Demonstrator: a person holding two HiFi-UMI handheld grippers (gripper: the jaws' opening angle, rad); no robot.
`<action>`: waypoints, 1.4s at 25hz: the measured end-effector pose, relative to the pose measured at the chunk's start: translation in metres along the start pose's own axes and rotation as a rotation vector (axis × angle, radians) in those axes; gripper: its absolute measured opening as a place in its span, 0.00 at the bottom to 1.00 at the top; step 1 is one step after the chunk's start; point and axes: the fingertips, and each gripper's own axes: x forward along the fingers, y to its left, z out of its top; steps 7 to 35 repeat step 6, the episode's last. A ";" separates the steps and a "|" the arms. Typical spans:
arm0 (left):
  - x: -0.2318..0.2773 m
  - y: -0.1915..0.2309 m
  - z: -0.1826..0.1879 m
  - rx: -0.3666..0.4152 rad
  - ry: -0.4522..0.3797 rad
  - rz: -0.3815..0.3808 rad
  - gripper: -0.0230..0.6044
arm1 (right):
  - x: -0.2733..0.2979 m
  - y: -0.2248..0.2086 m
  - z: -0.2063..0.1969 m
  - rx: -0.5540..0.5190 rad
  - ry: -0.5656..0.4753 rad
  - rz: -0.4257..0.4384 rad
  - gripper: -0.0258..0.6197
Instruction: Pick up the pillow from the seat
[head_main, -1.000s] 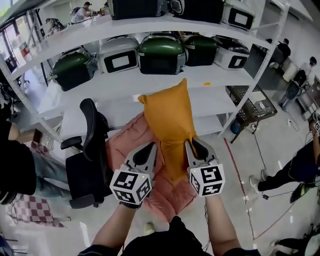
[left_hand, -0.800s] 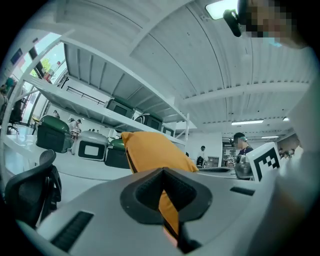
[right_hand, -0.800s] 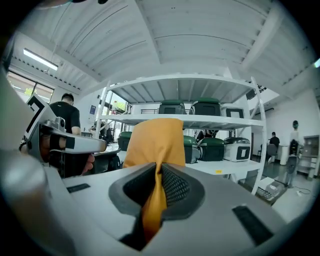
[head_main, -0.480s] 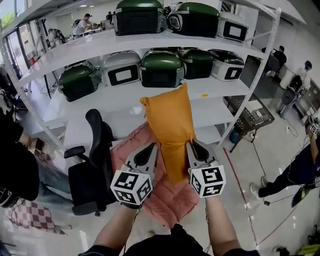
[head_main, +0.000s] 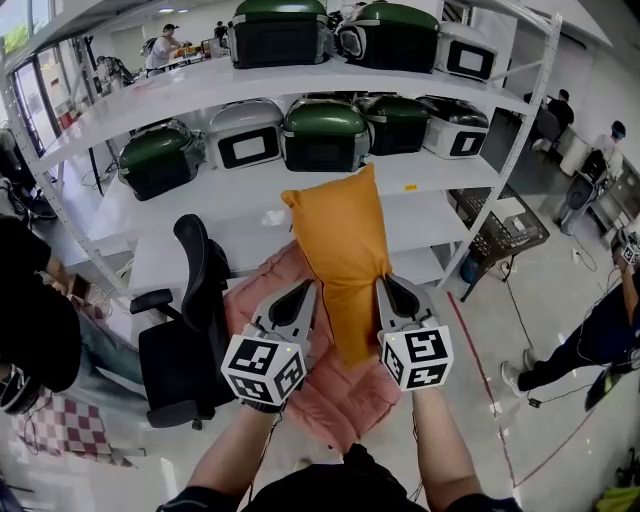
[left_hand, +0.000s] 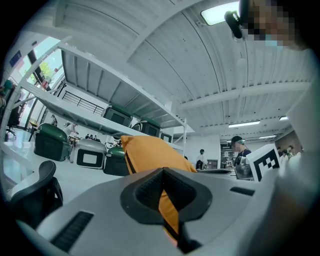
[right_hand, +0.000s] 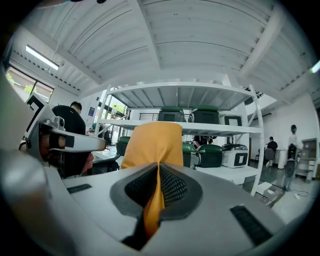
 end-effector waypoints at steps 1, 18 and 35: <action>0.000 0.000 0.000 0.001 0.000 -0.001 0.05 | 0.000 0.000 0.000 0.002 0.001 -0.001 0.05; 0.002 0.001 -0.001 0.004 0.001 -0.004 0.05 | 0.002 0.000 -0.004 0.009 0.010 0.001 0.05; 0.002 0.001 -0.001 0.004 0.001 -0.004 0.05 | 0.002 0.000 -0.004 0.009 0.010 0.001 0.05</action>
